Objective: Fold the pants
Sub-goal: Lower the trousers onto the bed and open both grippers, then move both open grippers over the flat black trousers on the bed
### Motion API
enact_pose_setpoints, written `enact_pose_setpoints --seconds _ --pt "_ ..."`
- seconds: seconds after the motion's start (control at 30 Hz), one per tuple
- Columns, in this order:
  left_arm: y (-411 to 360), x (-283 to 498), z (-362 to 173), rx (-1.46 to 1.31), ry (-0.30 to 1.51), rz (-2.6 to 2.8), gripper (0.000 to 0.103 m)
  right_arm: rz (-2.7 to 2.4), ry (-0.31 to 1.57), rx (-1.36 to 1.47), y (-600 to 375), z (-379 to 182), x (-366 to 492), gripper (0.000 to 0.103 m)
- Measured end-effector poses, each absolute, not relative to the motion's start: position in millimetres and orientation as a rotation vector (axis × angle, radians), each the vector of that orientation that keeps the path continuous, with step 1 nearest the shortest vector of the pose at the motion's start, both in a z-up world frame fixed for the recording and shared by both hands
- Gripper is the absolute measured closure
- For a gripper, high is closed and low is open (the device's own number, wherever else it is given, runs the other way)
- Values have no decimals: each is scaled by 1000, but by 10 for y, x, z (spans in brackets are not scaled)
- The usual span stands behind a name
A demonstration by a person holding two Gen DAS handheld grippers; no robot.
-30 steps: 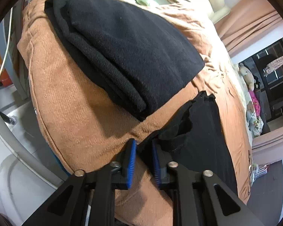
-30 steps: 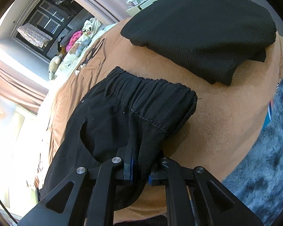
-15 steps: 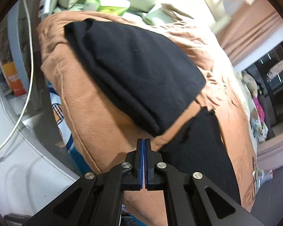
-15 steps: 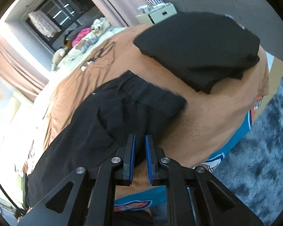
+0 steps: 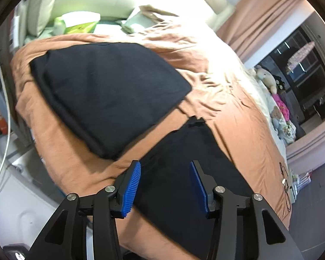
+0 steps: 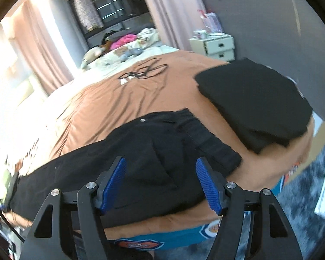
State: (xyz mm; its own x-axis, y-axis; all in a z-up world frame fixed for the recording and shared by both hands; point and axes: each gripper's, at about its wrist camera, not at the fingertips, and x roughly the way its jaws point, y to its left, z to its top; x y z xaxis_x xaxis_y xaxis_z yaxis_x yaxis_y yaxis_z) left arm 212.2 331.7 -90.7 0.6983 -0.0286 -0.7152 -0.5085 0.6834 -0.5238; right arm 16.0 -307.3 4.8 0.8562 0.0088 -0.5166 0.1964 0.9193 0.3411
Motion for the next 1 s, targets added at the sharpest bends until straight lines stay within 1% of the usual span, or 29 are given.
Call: enact_pose_setpoints --seconds 0.07,0.43,0.8,1.0 --pt "3255 2221 -878 -786 769 286 49 -68 543 371 -2989 47 306 37" --pt "2819 2814 -843 -731 822 220 48 106 592 223 -2674 91 1187 37" --pt "2325 3507 -920 -689 894 158 48 257 665 89 -2162 117 2008 37" --pt "2127 3831 -1059 -682 944 145 48 327 703 -12 -1817 112 2453 37"
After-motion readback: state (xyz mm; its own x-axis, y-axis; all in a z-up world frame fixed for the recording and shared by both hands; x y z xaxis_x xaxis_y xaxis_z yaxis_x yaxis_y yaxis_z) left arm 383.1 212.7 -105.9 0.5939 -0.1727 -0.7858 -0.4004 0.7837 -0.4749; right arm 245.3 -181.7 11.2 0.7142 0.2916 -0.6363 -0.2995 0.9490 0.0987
